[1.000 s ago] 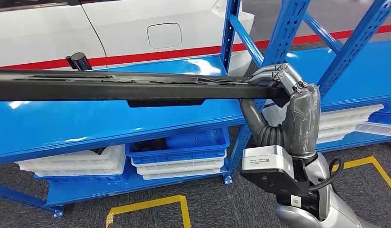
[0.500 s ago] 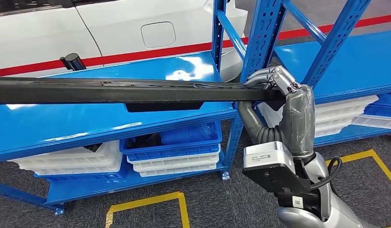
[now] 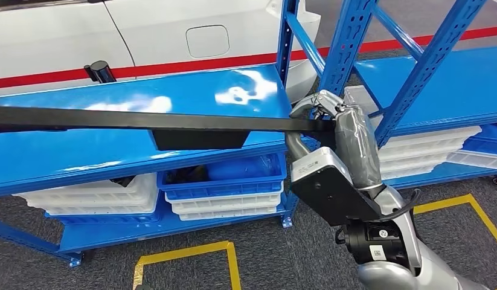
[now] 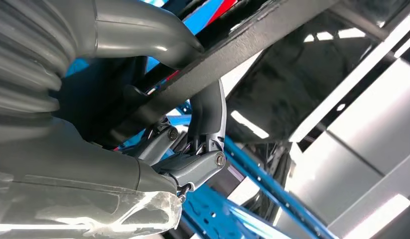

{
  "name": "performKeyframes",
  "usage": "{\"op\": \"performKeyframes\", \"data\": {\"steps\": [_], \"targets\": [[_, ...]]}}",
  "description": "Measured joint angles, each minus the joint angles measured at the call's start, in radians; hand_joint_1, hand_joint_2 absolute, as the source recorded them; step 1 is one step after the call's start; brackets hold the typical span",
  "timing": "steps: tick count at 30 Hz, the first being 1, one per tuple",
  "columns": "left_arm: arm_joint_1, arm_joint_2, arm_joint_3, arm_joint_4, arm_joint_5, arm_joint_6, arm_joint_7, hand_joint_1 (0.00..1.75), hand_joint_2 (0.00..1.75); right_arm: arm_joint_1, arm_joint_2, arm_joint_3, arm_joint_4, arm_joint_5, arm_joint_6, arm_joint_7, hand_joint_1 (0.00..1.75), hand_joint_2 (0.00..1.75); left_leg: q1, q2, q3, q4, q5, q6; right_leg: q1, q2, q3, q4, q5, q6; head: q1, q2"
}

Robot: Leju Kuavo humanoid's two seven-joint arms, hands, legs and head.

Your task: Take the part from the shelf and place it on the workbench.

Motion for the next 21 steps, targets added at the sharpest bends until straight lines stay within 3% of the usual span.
{"op": "performKeyframes", "data": {"steps": [2, 5, 7, 8, 10, 12, 13, 14, 17, 18, 21], "targets": [[-0.001, 0.002, 0.0, 0.0, 0.0, -0.001, -0.001, 0.0, 1.75, -0.014, 0.0, 0.008, 0.003, -0.014, 0.01, 0.009, 1.75, 1.75, 0.0, -0.002, -0.011, 0.014, -0.003, -0.016, -0.001, 0.002, 0.049, -0.105, 0.033, 0.001, 0.001, 0.0], [0.0, 0.003, 0.0, 0.0, -0.001, -0.001, -0.001, 0.0, 1.75, -0.027, 0.0, 0.019, 0.006, -0.007, 0.011, 0.017, 1.75, 1.75, 0.0, -0.003, -0.025, 0.016, 0.004, -0.038, 0.005, 0.004, 0.042, -0.119, 0.037, -0.021, 0.0, 0.0], [0.0, 0.003, 0.0, 0.0, -0.002, -0.002, -0.001, 0.0, 1.75, -0.033, 0.0, 0.026, 0.008, 0.024, -0.003, 0.02, 1.75, 1.75, 0.004, -0.003, -0.039, 0.042, -0.018, -0.044, 0.004, 0.003, 0.035, -0.121, 0.045, -0.036, -0.001, 0.0], [0.0, 0.003, 0.0, 0.0, -0.003, -0.003, -0.001, 0.0, 1.75, -0.034, 0.001, 0.029, 0.008, 0.045, -0.013, 0.019, 1.75, 1.75, 0.004, -0.003, -0.057, 0.085, -0.048, -0.046, 0.004, 0.002, 0.032, -0.122, 0.049, -0.043, -0.003, 0.0], [-0.001, 0.003, 0.0, 0.0, -0.003, -0.004, 0.0, 0.0, 1.75, -0.034, 0.002, 0.034, 0.01, 0.078, -0.028, 0.018, 1.75, 1.75, 0.001, -0.003, -0.114, 0.227, -0.124, -0.046, 0.01, 0.001, 0.024, -0.121, 0.055, -0.051, -0.006, 0.0], [-0.001, 0.003, 0.0, 0.0, -0.005, -0.004, 0.001, 0.0, 1.75, -0.033, 0.002, 0.039, 0.012, 0.094, -0.031, 0.017, 1.75, 1.75, -0.005, -0.003, -0.149, 0.324, -0.159, -0.041, 0.019, 0.001, 0.017, -0.121, 0.06, -0.057, -0.008, 0.0], [-0.001, 0.003, 0.0, 0.0, -0.006, -0.004, 0.002, 0.0, 1.75, -0.033, 0.002, 0.041, 0.012, 0.097, -0.031, 0.017, 1.75, 1.75, -0.008, -0.003, -0.14, 0.315, -0.149, -0.035, 0.021, 0.002, 0.014, -0.121, 0.062, -0.058, -0.009, 0.0], [-0.001, 0.003, 0.0, 0.0, -0.007, -0.004, 0.002, 0.0, 1.75, -0.033, 0.002, 0.044, 0.013, 0.099, -0.032, 0.017, 1.75, 1.75, -0.013, -0.003, -0.111, 0.266, -0.124, -0.029, 0.024, 0.003, 0.013, -0.121, 0.065, -0.059, -0.009, 0.0], [-0.005, 0.003, 0.0, 0.0, -0.007, -0.004, 0.003, 0.0, 1.75, -0.037, 0.002, 0.046, 0.013, 0.098, -0.032, 0.017, 1.75, 1.75, -0.027, -0.005, -0.002, 0.062, -0.053, -0.01, 0.03, 0.004, 0.01, -0.12, 0.071, -0.053, -0.008, 0.0], [-0.005, 0.003, 0.0, 0.0, -0.007, -0.004, 0.003, 0.0, 1.75, -0.038, 0.002, 0.046, 0.013, 0.096, -0.033, 0.016, 1.75, 1.75, -0.031, -0.006, 0.012, 0.032, -0.046, -0.005, 0.031, 0.004, 0.007, -0.12, 0.074, -0.049, -0.008, 0.0], [-0.005, 0.003, 0.0, 0.0, -0.008, -0.004, 0.003, 0.0, 1.75, -0.039, 0.001, 0.047, 0.013, 0.088, -0.033, 0.015, 1.75, 1.75, -0.034, -0.006, 0.007, 0.02, -0.032, 0.011, 0.029, 0.004, 0.001, -0.12, 0.08, -0.032, -0.008, 0.0]]}}
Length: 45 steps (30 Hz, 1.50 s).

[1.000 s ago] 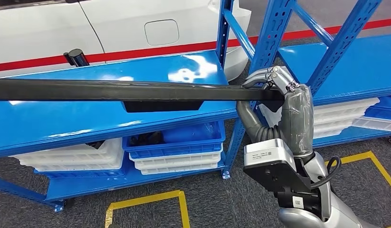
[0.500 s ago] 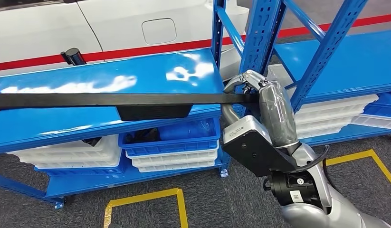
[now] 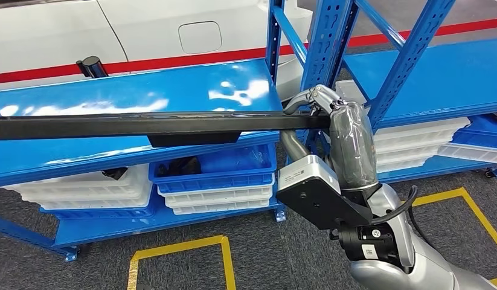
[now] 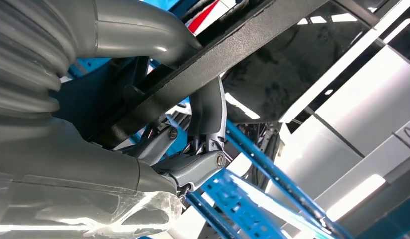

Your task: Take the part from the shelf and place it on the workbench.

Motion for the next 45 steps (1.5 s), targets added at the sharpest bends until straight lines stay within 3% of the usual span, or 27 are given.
{"op": "performKeyframes", "data": {"steps": [2, 5, 6, 7, 8, 10, 12, 15, 16, 18, 20, 21, 22, 23, 26, 27, 30, 32, 33, 35, 36, 37, 38, 39, 42, 43, 45], "targets": [[-0.001, -0.001, 0.0, 0.0, 0.0, 0.0, 0.0, 0.0, 1.75, -0.002, 0.0, 0.0, 0.0, -0.002, 0.0, -0.001, 1.75, 1.75, 0.005, 0.002, -0.005, -0.01, 0.016, 0.012, -0.001, 0.0, -0.019, 0.043, -0.039, 0.01, 0.003, 0.0], [-0.001, -0.001, 0.0, 0.0, 0.0, 0.0, 0.0, 0.0, 1.75, -0.003, -0.001, 0.0, 0.001, -0.001, -0.002, -0.001, 1.75, 1.75, 0.006, 0.005, -0.02, -0.012, 0.031, 0.02, -0.004, -0.001, -0.081, 0.223, -0.151, 0.018, 0.007, 0.0], [-0.001, -0.001, 0.0, 0.0, 0.0, 0.0, 0.0, 0.0, 1.75, -0.002, -0.001, 0.0, 0.002, 0.0, -0.004, -0.002, 1.75, 1.75, 0.006, 0.005, -0.026, -0.011, 0.036, 0.021, -0.004, -0.001, -0.09, 0.262, -0.166, 0.019, 0.007, 0.0], [0.0, -0.001, 0.0, 0.0, 0.0, 0.0, 0.0, 0.0, 1.75, 0.0, -0.001, 0.0, 0.003, 0.001, -0.006, -0.002, 1.75, 1.75, 0.005, 0.005, -0.031, -0.011, 0.04, 0.02, -0.005, -0.001, -0.082, 0.264, -0.161, 0.02, 0.007, 0.0], [0.0, -0.001, 0.0, 0.0, 0.0, 0.0, 0.0, 0.0, 1.75, 0.001, -0.001, 0.0, 0.003, 0.002, -0.007, -0.002, 1.75, 1.75, 0.005, 0.005, -0.035, -0.01, 0.044, 0.018, -0.005, -0.001, -0.055, 0.229, -0.14, 0.02, 0.007, 0.0], [0.0, -0.001, 0.0, 0.0, 0.001, 0.0, 0.0, 0.0, 1.75, 0.001, -0.002, -0.001, 0.004, 0.005, -0.008, -0.002, 1.75, 1.75, 0.003, 0.004, -0.039, -0.009, 0.049, 0.013, -0.004, -0.001, 0.034, 0.085, -0.087, 0.015, 0.007, 0.0], [0.0, -0.001, 0.0, 0.0, 0.001, 0.0, 0.0, 0.0, 1.75, 0.0, -0.002, -0.001, 0.003, 0.007, -0.01, -0.002, 1.75, 1.75, 0.0, 0.004, -0.045, -0.006, 0.055, 0.004, 0.0, -0.001, 0.085, -0.013, -0.061, 0.004, 0.007, 0.0], [0.0, -0.001, 0.0, 0.0, 0.004, 0.001, 0.0, 0.0, 1.75, 0.0, -0.003, -0.002, 0.003, 0.007, -0.011, -0.002, 1.75, 1.75, 0.001, 0.004, -0.055, -0.003, 0.064, -0.013, 0.002, -0.001, 0.079, -0.026, -0.049, -0.015, 0.006, 0.0], [0.001, -0.001, 0.0, 0.0, 0.004, 0.001, 0.0, 0.0, 1.75, -0.001, -0.003, -0.003, 0.003, 0.007, -0.011, -0.002, 1.75, 1.75, 0.002, 0.004, -0.062, 0.008, 0.053, -0.018, 0.0, -0.002, 0.075, -0.028, -0.042, -0.022, 0.006, 0.0], [0.002, -0.001, 0.0, 0.0, 0.005, 0.003, 0.0, 0.0, 1.75, -0.002, -0.003, -0.004, 0.003, 0.008, -0.011, -0.002, 1.75, 1.75, 0.008, 0.003, -0.097, 0.093, -0.014, -0.03, -0.004, -0.005, 0.061, -0.031, -0.026, -0.033, 0.004, 0.0], [0.002, -0.001, 0.0, 0.0, 0.005, 0.003, 0.0, 0.0, 1.75, -0.001, -0.003, -0.004, 0.003, 0.008, -0.011, -0.002, 1.75, 1.75, 0.013, 0.003, -0.146, 0.236, -0.1, -0.04, -0.005, -0.005, 0.042, -0.03, -0.012, -0.037, 0.002, 0.0], [0.002, -0.001, 0.0, 0.0, 0.005, 0.003, 0.0, 0.0, 1.75, 0.0, -0.003, -0.004, 0.003, 0.008, -0.011, -0.002, 1.75, 1.75, 0.014, 0.003, -0.158, 0.285, -0.123, -0.043, -0.005, -0.005, 0.032, -0.03, -0.006, -0.035, 0.002, 0.0], [0.002, -0.001, 0.0, 0.0, 0.005, 0.003, 0.0, 0.0, 1.75, 0.001, -0.003, -0.004, 0.003, 0.007, -0.011, -0.002, 1.75, 1.75, 0.016, 0.003, -0.153, 0.299, -0.127, -0.044, -0.005, -0.005, 0.022, -0.03, 0.001, -0.034, 0.001, 0.0], [0.002, -0.001, 0.0, 0.0, 0.005, 0.003, 0.0, 0.0, 1.75, 0.002, -0.003, -0.004, 0.003, 0.007, -0.011, -0.002, 1.75, 1.75, 0.017, 0.003, -0.125, 0.268, -0.114, -0.045, -0.005, -0.005, 0.014, -0.03, 0.008, -0.031, 0.001, 0.0], [-0.001, -0.001, 0.0, 0.0, 0.005, 0.003, 0.0, 0.0, 1.75, 0.002, -0.003, -0.005, 0.003, 0.007, -0.011, -0.002, 1.75, 1.75, 0.015, 0.001, 0.016, 0.044, -0.047, -0.036, -0.003, -0.004, -0.001, -0.029, 0.025, -0.019, 0.002, 0.0], [-0.002, -0.001, 0.0, 0.0, 0.005, 0.003, 0.0, 0.0, 1.75, 0.001, -0.003, -0.006, 0.003, 0.008, -0.011, -0.002, 1.75, 1.75, 0.012, 0.0, 0.041, -0.001, -0.035, -0.03, -0.002, -0.004, -0.004, -0.028, 0.03, -0.013, 0.002, 0.0], [0.0, -0.001, 0.0, 0.0, 0.005, 0.003, 0.0, 0.0, 1.75, 0.0, -0.004, -0.006, 0.003, 0.009, -0.011, -0.003, 1.75, 1.75, 0.006, 0.0, 0.038, -0.017, -0.019, -0.008, -0.002, -0.004, -0.012, -0.028, 0.044, 0.005, 0.004, 0.0], [-0.001, -0.001, 0.0, 0.0, 0.005, 0.004, 0.0, 0.0, 1.75, 0.0, -0.006, -0.007, 0.003, 0.009, -0.011, -0.005, 1.75, 1.75, 0.007, 0.002, 0.028, -0.02, -0.002, 0.011, -0.005, -0.004, -0.028, 0.002, 0.012, 0.015, 0.006, 0.0], [-0.002, -0.001, 0.0, 0.0, 0.005, 0.004, 0.0, 0.0, 1.75, 0.0, -0.007, -0.008, 0.003, 0.01, -0.011, -0.005, 1.75, 1.75, 0.007, 0.004, 0.02, -0.022, 0.008, 0.019, -0.007, -0.004, -0.045, 0.047, -0.027, 0.018, 0.007, 0.0], [-0.003, -0.001, 0.0, 0.0, 0.005, 0.005, 0.0, 0.0, 1.75, 0.001, -0.009, -0.008, 0.003, 0.01, -0.01, -0.006, 1.75, 1.75, 0.004, 0.006, 0.001, -0.021, 0.023, 0.027, -0.008, -0.004, -0.09, 0.188, -0.122, 0.023, 0.009, 0.0], [-0.002, -0.001, 0.0, 0.0, 0.005, 0.005, 0.0, 0.0, 1.75, 0.002, -0.009, -0.008, 0.003, 0.01, -0.01, -0.006, 1.75, 1.75, 0.002, 0.006, -0.009, -0.02, 0.03, 0.028, -0.008, -0.005, -0.105, 0.25, -0.151, 0.025, 0.009, 0.0], [-0.002, -0.001, 0.0, 0.0, 0.005, 0.005, 0.0, 0.0, 1.75, 0.003, -0.009, -0.008, 0.003, 0.01, -0.01, -0.007, 1.75, 1.75, 0.001, 0.007, -0.019, -0.02, 0.037, 0.029, -0.007, -0.005, -0.105, 0.282, -0.16, 0.025, 0.009, 0.0], [-0.001, -0.001, 0.0, 0.0, 0.005, 0.005, 0.0, 0.0, 1.75, 0.003, -0.009, -0.008, 0.003, 0.01, -0.01, -0.007, 1.75, 1.75, -0.001, 0.007, -0.027, -0.02, 0.044, 0.029, -0.007, -0.005, -0.086, 0.274, -0.15, 0.023, 0.01, 0.0], [-0.001, -0.001, 0.0, 0.0, 0.005, 0.005, 0.0, 0.0, 1.75, 0.003, -0.009, -0.008, 0.003, 0.01, -0.009, -0.008, 1.75, 1.75, -0.002, 0.007, -0.035, -0.02, 0.051, 0.028, -0.007, -0.005, -0.048, 0.227, -0.128, 0.019, 0.01, 0.0], [-0.002, -0.002, 0.0, 0.0, 0.004, 0.005, 0.0, 0.0, 1.75, 0.0, -0.009, -0.009, 0.003, 0.014, -0.009, -0.011, 1.75, 1.75, -0.007, 0.005, -0.05, -0.018, 0.068, 0.02, 0.002, -0.005, 0.103, 0.006, -0.077, 0.001, 0.009, 0.0], [-0.002, -0.002, 0.0, 0.0, 0.003, 0.005, 0.0, 0.0, 1.75, -0.001, -0.009, -0.009, 0.003, 0.016, -0.01, -0.012, 1.75, 1.75, -0.008, 0.005, -0.052, -0.018, 0.074, 0.015, 0.006, -0.004, 0.127, -0.035, -0.073, -0.003, 0.009, 0.0], [-0.002, -0.002, 0.0, 0.0, 0.001, 0.005, 0.0, 0.0, 1.75, -0.002, -0.009, -0.009, 0.002, 0.019, -0.01, -0.013, 1.75, 1.75, -0.009, 0.005, -0.057, -0.019, 0.086, 0.003, 0.008, -0.005, 0.127, -0.052, -0.066, -0.011, 0.008, 0.0]]}}
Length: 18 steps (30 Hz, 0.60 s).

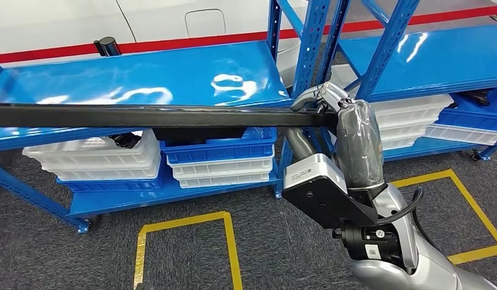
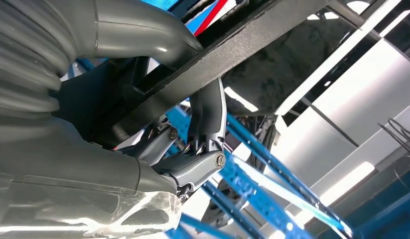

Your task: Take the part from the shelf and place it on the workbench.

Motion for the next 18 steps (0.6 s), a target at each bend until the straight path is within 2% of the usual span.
{"op": "performKeyframes", "data": {"steps": [1, 2, 3, 5, 6, 7, 8, 9, 11, 12, 13, 14, 16, 17, 18], "targets": [[0.0, 0.0, 0.0, 0.0, 0.0, 0.0, 0.0, 0.0, 1.75, 0.0, 0.0, 0.0, 0.0, 0.0, 0.0, 0.0, 1.75, 1.75, 0.001, -0.001, -0.005, 0.004, -0.003, -0.005, -0.002, -0.002, -0.004, -0.003, 0.008, -0.005, 0.0, 0.0], [0.001, 0.0, 0.0, 0.0, 0.0, 0.0, 0.0, 0.0, 1.75, 0.0, 0.0, 0.0, 0.0, 0.0, 0.0, 0.0, 1.75, 1.75, 0.002, -0.001, -0.014, 0.022, -0.022, -0.011, -0.006, -0.003, -0.011, -0.006, 0.016, -0.011, -0.001, 0.0], [0.001, 0.001, 0.0, 0.0, 0.0, 0.0, 0.0, 0.0, 1.75, 0.0, 0.001, 0.0, 0.0, 0.001, 0.001, 0.0, 1.75, 1.75, 0.004, -0.002, -0.03, 0.061, -0.057, -0.018, -0.01, -0.005, -0.019, -0.009, 0.026, -0.016, -0.002, 0.0], [0.001, 0.001, 0.0, 0.0, -0.003, 0.001, -0.004, 0.0, 1.75, 0.0, 0.002, 0.001, 0.0, 0.001, 0.001, -0.001, 1.75, 1.75, 0.012, -0.002, -0.077, 0.195, -0.148, -0.03, -0.012, -0.006, -0.039, -0.009, 0.041, -0.02, -0.005, 0.0], [0.001, 0.001, 0.0, 0.0, -0.005, 0.002, -0.006, 0.0, 1.75, 0.002, 0.002, 0.002, 0.0, 0.002, 0.001, -0.001, 1.75, 1.75, 0.016, -0.002, -0.097, 0.263, -0.178, -0.036, -0.012, -0.006, -0.05, -0.009, 0.048, -0.02, -0.005, 0.0], [0.001, 0.001, 0.0, 0.0, -0.006, 0.003, -0.008, 0.0, 1.75, 0.003, 0.002, 0.003, 0.0, 0.002, 0.001, -0.002, 1.75, 1.75, 0.019, -0.002, -0.104, 0.305, -0.184, -0.04, -0.012, -0.006, -0.06, -0.009, 0.055, -0.018, -0.005, 0.0], [0.001, 0.001, 0.0, 0.0, -0.007, 0.003, -0.01, 0.0, 1.75, 0.005, 0.002, 0.003, 0.0, 0.003, 0.001, -0.002, 1.75, 1.75, 0.022, -0.002, -0.094, 0.311, -0.171, -0.043, -0.013, -0.006, -0.069, -0.008, 0.062, -0.015, -0.006, 0.0], [0.001, 0.001, 0.0, 0.0, -0.007, 0.004, -0.01, 0.0, 1.75, 0.007, 0.002, 0.004, 0.0, 0.003, 0.001, -0.002, 1.75, 1.75, 0.024, -0.002, -0.067, 0.28, -0.144, -0.045, -0.013, -0.006, -0.076, -0.008, 0.068, -0.012, -0.006, 0.0], [0.0, 0.001, 0.0, 0.0, -0.007, 0.005, -0.01, 0.0, 1.75, 0.008, 0.002, 0.004, 0.0, 0.004, 0.001, -0.003, 1.75, 1.75, 0.027, -0.003, 0.034, 0.129, -0.1, -0.045, -0.013, -0.005, -0.087, -0.006, 0.078, -0.004, -0.006, 0.0], [-0.001, 0.001, 0.0, 0.0, -0.008, 0.005, -0.01, 0.0, 1.75, 0.007, 0.002, 0.004, 0.0, 0.004, 0.001, -0.004, 1.75, 1.75, 0.026, -0.004, 0.075, 0.059, -0.094, -0.042, -0.012, -0.005, -0.091, -0.004, 0.082, 0.001, -0.006, 0.0], [-0.002, 0.001, 0.0, 0.0, -0.008, 0.005, -0.01, 0.0, 1.75, 0.007, 0.001, 0.003, 0.0, 0.005, 0.001, -0.004, 1.75, 1.75, 0.024, -0.005, 0.103, 0.009, -0.094, -0.037, -0.011, -0.005, -0.095, -0.003, 0.086, 0.007, -0.006, 0.0], [-0.003, 0.001, 0.0, 0.0, -0.008, 0.006, -0.011, 0.0, 1.75, 0.007, 0.001, 0.003, 0.0, 0.005, 0.001, -0.004, 1.75, 1.75, 0.021, -0.007, 0.111, -0.01, -0.099, -0.03, -0.009, -0.005, -0.098, -0.002, 0.09, 0.012, -0.006, 0.0], [-0.001, 0.001, 0.0, 0.0, -0.009, 0.006, -0.011, 0.0, 1.75, 0.007, 0.001, 0.003, 0.0, 0.006, 0.0, -0.004, 1.75, 1.75, 0.02, -0.006, 0.104, -0.014, -0.094, -0.014, -0.011, -0.005, -0.104, 0.003, 0.093, 0.023, -0.005, 0.0], [-0.001, 0.001, 0.0, 0.0, -0.01, 0.006, -0.011, 0.0, 1.75, 0.007, 0.001, 0.003, 0.0, 0.006, 0.0, -0.004, 1.75, 1.75, 0.02, -0.006, 0.102, -0.015, -0.09, -0.005, -0.013, -0.004, -0.112, 0.019, 0.081, 0.027, -0.005, 0.0], [-0.001, 0.001, 0.0, 0.0, -0.009, 0.006, -0.011, 0.0, 1.75, 0.008, 0.001, 0.002, 0.0, 0.006, 0.0, -0.004, 1.75, 1.75, 0.02, -0.005, 0.098, -0.016, -0.084, 0.003, -0.015, -0.004, -0.129, 0.057, 0.055, 0.03, -0.004, 0.0]]}}
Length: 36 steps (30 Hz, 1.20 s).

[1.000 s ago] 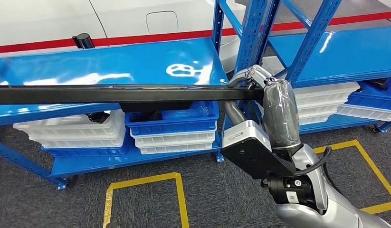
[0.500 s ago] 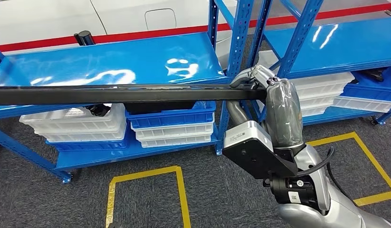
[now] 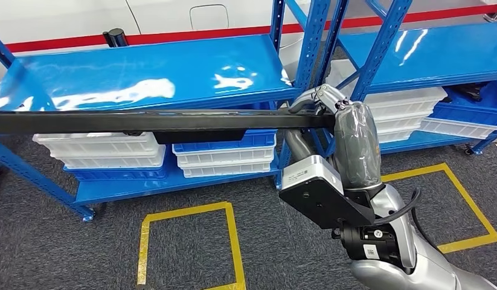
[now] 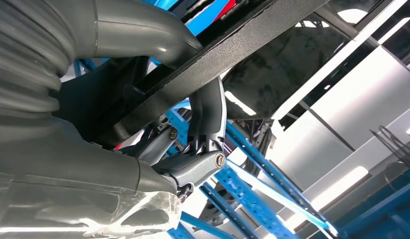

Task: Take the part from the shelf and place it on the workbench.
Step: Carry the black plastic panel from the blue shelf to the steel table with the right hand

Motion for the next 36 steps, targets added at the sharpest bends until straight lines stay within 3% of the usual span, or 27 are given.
{"op": "performKeyframes", "data": {"steps": [3, 4, 5, 6, 8, 10, 13, 15, 18, 19, 20, 21, 23, 25, 28, 30, 31, 34, 35, 36], "targets": [[0.0, 0.001, 0.0, 0.0, -0.001, 0.0, 0.0, 0.0, 1.75, 0.004, 0.0, -0.001, 0.0, -0.001, -0.002, -0.001, 1.75, 1.75, -0.005, 0.002, -0.013, 0.0, 0.011, 0.015, -0.001, 0.0, -0.087, 0.209, -0.109, 0.006, 0.002, 0.0], [0.001, 0.001, 0.0, 0.0, -0.002, 0.0, 0.0, 0.0, 1.75, 0.007, 0.0, -0.001, 0.0, -0.001, -0.002, -0.001, 1.75, 1.75, -0.007, 0.002, -0.017, 0.0, 0.013, 0.017, 0.0, 0.0, -0.104, 0.256, -0.124, 0.006, 0.002, 0.0], [0.003, 0.0, 0.0, 0.0, -0.002, 0.0, 0.0, 0.0, 1.75, 0.009, 0.0, 0.0, 0.0, -0.002, -0.002, -0.002, 1.75, 1.75, -0.01, 0.002, -0.018, 0.001, 0.014, 0.018, 0.0, 0.0, -0.101, 0.263, -0.119, 0.004, 0.002, 0.0], [0.003, 0.0, 0.0, 0.0, -0.002, -0.001, 0.0, 0.0, 1.75, 0.01, 0.0, 0.0, 0.0, -0.002, -0.002, -0.002, 1.75, 1.75, -0.012, 0.001, -0.018, 0.001, 0.015, 0.018, 0.001, 0.0, -0.077, 0.228, -0.098, 0.0, 0.002, 0.0], [0.003, 0.0, 0.0, 0.0, -0.002, -0.002, 0.001, 0.0, 1.75, 0.009, 0.0, -0.001, 0.0, -0.002, -0.002, -0.002, 1.75, 1.75, -0.017, 0.0, -0.016, 0.001, 0.016, 0.018, 0.007, 0.0, 0.007, 0.08, -0.035, -0.016, 0.002, 0.0], [0.001, 0.0, 0.0, 0.0, -0.001, -0.004, 0.003, 0.0, 1.75, 0.008, 0.0, -0.001, 0.0, -0.002, -0.002, -0.002, 1.75, 1.75, -0.021, 0.001, -0.019, 0.004, 0.017, 0.012, 0.015, 0.0, 0.062, -0.026, -0.005, -0.029, 0.002, 0.0], [0.001, 0.0, 0.0, 0.0, 0.002, -0.009, 0.006, 0.0, 1.75, 0.007, 0.0, -0.001, 0.0, -0.002, -0.002, -0.004, 1.75, 1.75, -0.022, 0.003, -0.029, 0.007, 0.017, -0.002, 0.016, 0.0, 0.065, -0.051, -0.002, -0.039, 0.002, 0.0], [0.001, 0.0, 0.0, 0.0, 0.003, -0.011, 0.007, 0.0, 1.75, 0.007, 0.0, -0.002, 0.0, -0.002, -0.002, -0.006, 1.75, 1.75, -0.02, 0.002, -0.046, 0.043, -0.01, -0.014, 0.009, -0.001, 0.065, -0.059, 0.004, -0.046, 0.001, 0.0], [0.003, 0.0, 0.0, 0.0, 0.004, -0.011, 0.007, 0.0, 1.75, 0.008, 0.002, -0.001, 0.0, -0.002, -0.002, -0.009, 1.75, 1.75, -0.009, 0.002, -0.138, 0.242, -0.105, -0.033, 0.006, -0.002, 0.063, -0.061, 0.007, -0.05, -0.003, 0.0], [0.005, 0.0, 0.0, 0.0, 0.005, -0.011, 0.007, 0.0, 1.75, 0.009, 0.002, 0.0, 0.0, -0.003, -0.002, -0.009, 1.75, 1.75, -0.006, 0.002, -0.166, 0.3, -0.121, -0.038, 0.007, -0.002, 0.063, -0.06, 0.007, -0.05, -0.003, 0.0], [0.006, 0.0, 0.0, 0.0, 0.006, -0.011, 0.007, 0.0, 1.75, 0.01, 0.002, 0.001, 0.0, -0.003, -0.002, -0.009, 1.75, 1.75, -0.004, 0.002, -0.177, 0.321, -0.118, -0.041, 0.007, -0.002, 0.063, -0.06, 0.007, -0.05, -0.003, 0.0], [0.007, 0.0, 0.0, 0.0, 0.007, -0.011, 0.008, 0.0, 1.75, 0.011, 0.002, 0.002, 0.0, -0.003, -0.002, -0.009, 1.75, 1.75, -0.001, 0.002, -0.166, 0.294, -0.094, -0.042, 0.007, -0.002, 0.063, -0.059, 0.007, -0.05, -0.003, 0.0], [0.005, 0.0, 0.0, 0.0, 0.008, -0.01, 0.008, 0.0, 1.75, 0.011, 0.003, 0.002, 0.0, -0.002, -0.002, -0.009, 1.75, 1.75, 0.001, 0.002, -0.102, 0.151, -0.021, -0.04, 0.007, -0.002, 0.063, -0.055, 0.006, -0.047, -0.003, 0.0], [0.004, 0.0, 0.0, 0.0, 0.009, -0.01, 0.009, 0.0, 1.75, 0.011, 0.003, 0.002, 0.0, -0.002, -0.002, -0.01, 1.75, 1.75, -0.002, 0.001, -0.053, 0.038, 0.021, -0.03, 0.01, -0.001, 0.059, -0.051, 0.005, -0.04, -0.003, 0.0], [0.006, 0.0, 0.0, 0.0, 0.011, -0.01, 0.01, 0.0, 1.75, 0.011, 0.003, 0.002, 0.0, -0.002, -0.002, -0.01, 1.75, 1.75, -0.005, 0.0, -0.051, 0.018, 0.027, -0.014, 0.013, 0.0, 0.051, -0.048, 0.007, -0.026, -0.002, 0.0], [0.005, 0.0, 0.0, 0.0, 0.011, -0.01, 0.01, 0.0, 1.75, 0.011, 0.002, 0.001, 0.0, -0.003, -0.002, -0.01, 1.75, 1.75, -0.002, 0.0, -0.052, 0.014, 0.034, -0.002, 0.01, 0.0, 0.039, -0.019, -0.018, -0.016, -0.002, 0.0], [0.004, 0.001, 0.0, 0.0, 0.01, -0.009, 0.01, 0.0, 1.75, 0.011, 0.002, 0.0, 0.0, -0.003, -0.002, -0.01, 1.75, 1.75, -0.001, 0.0, -0.052, 0.012, 0.037, 0.003, 0.008, 0.0, 0.02, 0.025, -0.047, -0.012, -0.001, 0.0], [0.004, 0.001, 0.0, 0.0, 0.01, -0.008, 0.01, 0.0, 1.75, 0.015, 0.002, 0.0, 0.0, -0.003, -0.002, -0.01, 1.75, 1.75, -0.002, 0.001, -0.059, 0.014, 0.042, 0.011, 0.005, 0.0, -0.067, 0.232, -0.145, -0.004, 0.001, 0.0], [0.005, 0.001, 0.0, 0.0, 0.01, -0.008, 0.01, 0.0, 1.75, 0.017, 0.001, 0.0, 0.0, -0.003, -0.002, -0.01, 1.75, 1.75, -0.002, 0.001, -0.061, 0.014, 0.043, 0.012, 0.004, 0.0, -0.079, 0.265, -0.152, -0.003, 0.002, 0.0], [0.005, 0.001, 0.0, 0.0, 0.01, -0.008, 0.01, 0.0, 1.75, 0.019, 0.001, 0.0, 0.0, -0.003, -0.002, -0.01, 1.75, 1.75, -0.001, 0.001, -0.062, 0.015, 0.044, 0.011, 0.002, 0.0, -0.071, 0.256, -0.139, -0.002, 0.002, 0.0]]}}
